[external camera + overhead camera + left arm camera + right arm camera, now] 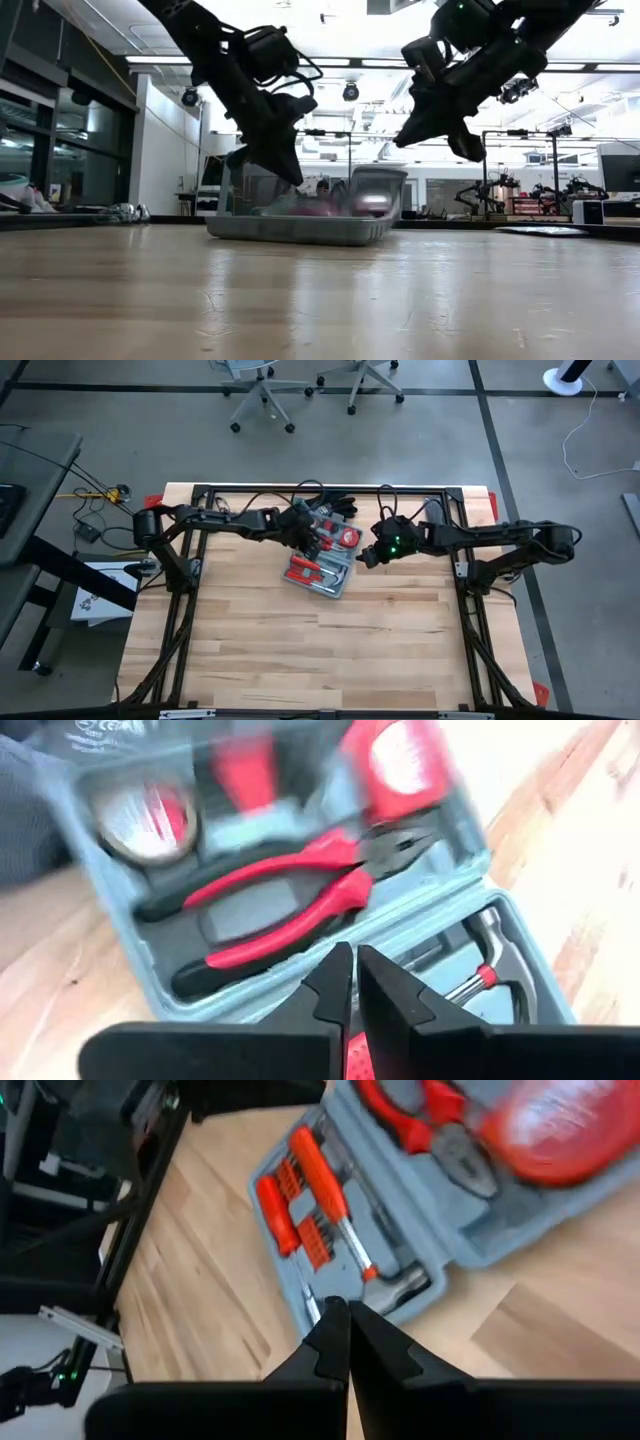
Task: Prefit tool cases
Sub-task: Open the gray tool case, then remove the pliers from the gray tool case
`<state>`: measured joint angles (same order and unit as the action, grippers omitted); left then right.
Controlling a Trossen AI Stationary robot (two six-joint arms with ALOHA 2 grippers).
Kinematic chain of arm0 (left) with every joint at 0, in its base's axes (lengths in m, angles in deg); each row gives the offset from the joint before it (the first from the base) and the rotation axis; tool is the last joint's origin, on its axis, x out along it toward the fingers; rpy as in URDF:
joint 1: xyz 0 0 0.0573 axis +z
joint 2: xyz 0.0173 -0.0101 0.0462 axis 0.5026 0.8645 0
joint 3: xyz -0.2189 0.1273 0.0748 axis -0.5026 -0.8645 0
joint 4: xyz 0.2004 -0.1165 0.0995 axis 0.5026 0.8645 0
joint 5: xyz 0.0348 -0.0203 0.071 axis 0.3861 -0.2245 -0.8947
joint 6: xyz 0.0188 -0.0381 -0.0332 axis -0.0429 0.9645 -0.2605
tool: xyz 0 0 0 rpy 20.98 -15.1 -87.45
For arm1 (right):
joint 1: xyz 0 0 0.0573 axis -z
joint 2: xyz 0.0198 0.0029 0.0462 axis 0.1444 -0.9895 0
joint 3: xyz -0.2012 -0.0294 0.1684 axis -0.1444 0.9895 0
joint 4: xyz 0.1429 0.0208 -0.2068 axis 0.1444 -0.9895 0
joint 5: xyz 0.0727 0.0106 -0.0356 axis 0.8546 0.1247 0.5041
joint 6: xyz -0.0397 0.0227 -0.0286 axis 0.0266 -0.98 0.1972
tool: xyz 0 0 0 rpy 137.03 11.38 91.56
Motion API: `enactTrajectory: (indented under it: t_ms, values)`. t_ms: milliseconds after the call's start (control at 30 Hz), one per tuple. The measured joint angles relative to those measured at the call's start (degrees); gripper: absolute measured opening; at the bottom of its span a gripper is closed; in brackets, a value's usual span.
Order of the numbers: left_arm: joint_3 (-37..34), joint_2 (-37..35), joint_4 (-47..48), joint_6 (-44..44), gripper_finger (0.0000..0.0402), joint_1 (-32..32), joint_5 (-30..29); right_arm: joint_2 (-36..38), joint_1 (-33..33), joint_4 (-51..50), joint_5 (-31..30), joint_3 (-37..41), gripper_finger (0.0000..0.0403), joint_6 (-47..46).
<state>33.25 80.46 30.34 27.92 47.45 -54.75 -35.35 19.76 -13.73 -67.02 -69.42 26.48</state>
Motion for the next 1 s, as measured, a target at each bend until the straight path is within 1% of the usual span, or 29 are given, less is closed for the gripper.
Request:
enactTrajectory:
  t_ms: [167, 333, 567, 633, 733, 1000]
  values:
    - [0.0, 0.0, 0.1, -1.0, 0.0014, 0.4, 0.6, 0.0, -2.7, -0.8, -1.0, 0.0, 0.0, -0.6]
    - [-0.1, 0.0, 0.5, -1.2, 0.0014, 0.4, 2.4, 0.0, -4.8, -1.4, -3.8, 0.0, 0.0, -1.2]
    - [-0.1, -0.5, 0.9, -1.2, 0.0014, -0.8, 11.9, 0.0, -6.6, -2.8, -6.6, 0.1, 0.0, -1.2]
    - [-0.1, -1.4, 1.5, -1.7, 0.0014, -1.8, 13.2, 0.0, -7.0, -3.1, -7.0, 0.1, 0.0, -1.2]
    - [-0.1, -2.5, 3.5, -2.5, 0.0014, -4.0, 13.1, 0.0, -7.5, -3.4, -8.1, 0.1, 0.0, -1.2]
    - [-0.7, -4.2, 12.5, -3.2, 0.0014, -10.1, 6.4, -2.5, -7.9, -3.7, -8.8, 0.1, 0.0, -1.2]
